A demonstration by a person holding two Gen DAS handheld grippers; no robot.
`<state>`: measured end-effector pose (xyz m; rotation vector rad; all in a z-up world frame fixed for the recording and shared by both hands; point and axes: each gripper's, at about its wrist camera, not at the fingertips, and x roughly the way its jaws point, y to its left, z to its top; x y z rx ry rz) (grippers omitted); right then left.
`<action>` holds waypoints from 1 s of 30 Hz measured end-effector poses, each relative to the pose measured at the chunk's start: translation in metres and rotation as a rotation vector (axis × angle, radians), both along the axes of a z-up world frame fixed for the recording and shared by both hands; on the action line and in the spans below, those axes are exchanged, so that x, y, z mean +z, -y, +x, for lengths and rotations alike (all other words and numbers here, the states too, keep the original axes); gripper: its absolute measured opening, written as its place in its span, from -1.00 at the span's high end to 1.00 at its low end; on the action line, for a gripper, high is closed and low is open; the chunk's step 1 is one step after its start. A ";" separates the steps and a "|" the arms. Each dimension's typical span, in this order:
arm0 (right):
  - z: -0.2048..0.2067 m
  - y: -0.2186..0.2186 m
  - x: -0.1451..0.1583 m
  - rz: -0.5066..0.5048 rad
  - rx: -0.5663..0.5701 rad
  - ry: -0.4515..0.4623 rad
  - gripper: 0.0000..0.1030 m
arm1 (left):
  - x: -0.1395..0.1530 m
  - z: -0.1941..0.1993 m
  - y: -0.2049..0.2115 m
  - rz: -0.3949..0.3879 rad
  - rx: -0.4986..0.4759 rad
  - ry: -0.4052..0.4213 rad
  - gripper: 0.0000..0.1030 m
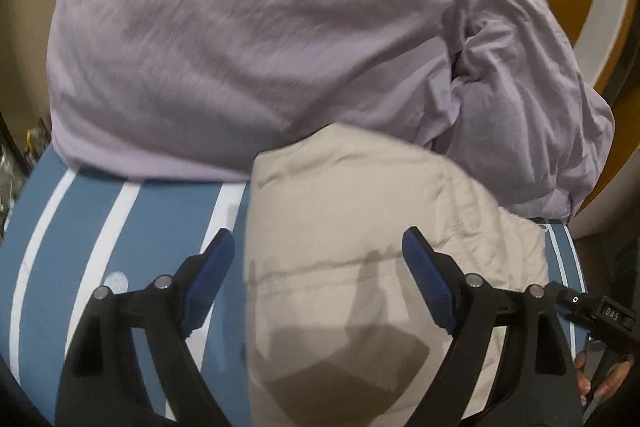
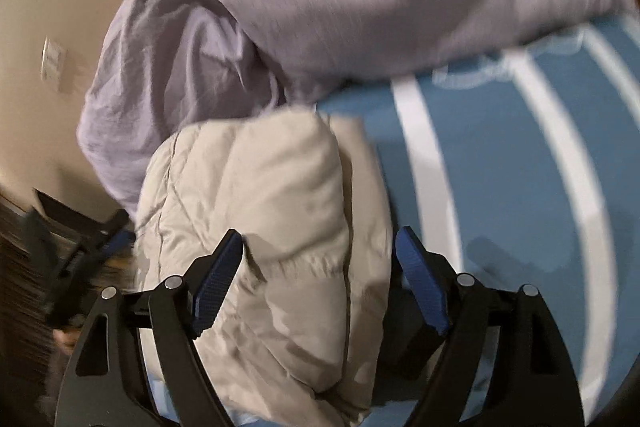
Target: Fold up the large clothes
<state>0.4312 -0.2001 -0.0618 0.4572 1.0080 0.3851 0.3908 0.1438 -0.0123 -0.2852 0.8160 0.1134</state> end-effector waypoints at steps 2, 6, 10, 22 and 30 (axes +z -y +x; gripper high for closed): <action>-0.003 -0.010 0.014 -0.085 -0.001 0.073 -0.56 | 0.003 0.004 0.009 0.024 -0.004 0.019 -0.66; -0.005 -0.046 0.033 -0.226 -0.003 0.202 -0.49 | -0.004 0.009 0.031 0.078 -0.035 0.029 -0.66; 0.003 -0.077 0.026 -0.322 0.002 0.247 -0.42 | -0.023 0.010 0.051 0.176 -0.066 0.010 -0.77; 0.001 -0.097 -0.011 -0.419 -0.030 0.321 -0.46 | -0.035 0.008 0.050 0.193 -0.072 0.051 -0.96; -0.002 -0.096 -0.026 -0.409 -0.064 0.324 -0.51 | -0.046 0.010 0.055 0.215 -0.084 0.061 -0.97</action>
